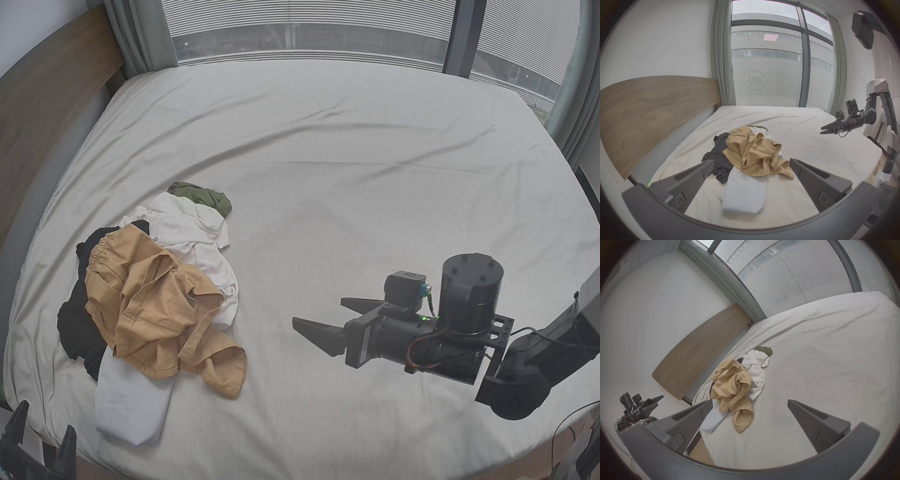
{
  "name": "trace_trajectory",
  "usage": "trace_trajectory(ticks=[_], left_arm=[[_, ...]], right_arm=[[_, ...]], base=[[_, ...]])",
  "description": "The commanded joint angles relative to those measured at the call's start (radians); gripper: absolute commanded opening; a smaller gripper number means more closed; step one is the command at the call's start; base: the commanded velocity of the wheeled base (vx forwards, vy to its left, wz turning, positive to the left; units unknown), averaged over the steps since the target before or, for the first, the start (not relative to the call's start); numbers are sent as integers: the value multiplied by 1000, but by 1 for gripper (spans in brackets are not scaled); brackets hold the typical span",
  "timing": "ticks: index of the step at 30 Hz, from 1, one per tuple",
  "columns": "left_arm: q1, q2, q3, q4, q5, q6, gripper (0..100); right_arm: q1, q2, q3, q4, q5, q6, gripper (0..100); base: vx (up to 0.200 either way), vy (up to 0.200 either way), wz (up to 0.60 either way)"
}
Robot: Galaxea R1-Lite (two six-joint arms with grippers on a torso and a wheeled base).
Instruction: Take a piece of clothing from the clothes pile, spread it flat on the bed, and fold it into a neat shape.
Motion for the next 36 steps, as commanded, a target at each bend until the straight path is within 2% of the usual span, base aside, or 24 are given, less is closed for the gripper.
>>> trace_trajectory(ticks=[1, 12, 36], left_arm=[[0, -15, 18, -1, 0, 1, 100], [0, -15, 18, -1, 0, -1, 100], [0, -15, 18, -1, 0, -1, 100]], right_arm=[[35, 68, -39, 5, 1, 1, 100], [90, 217, -113, 0, 1, 34, 100], [126, 409, -261, 42, -1, 33, 100]], base=[[0, 0, 0], [0, 0, 0], [0, 0, 0]])
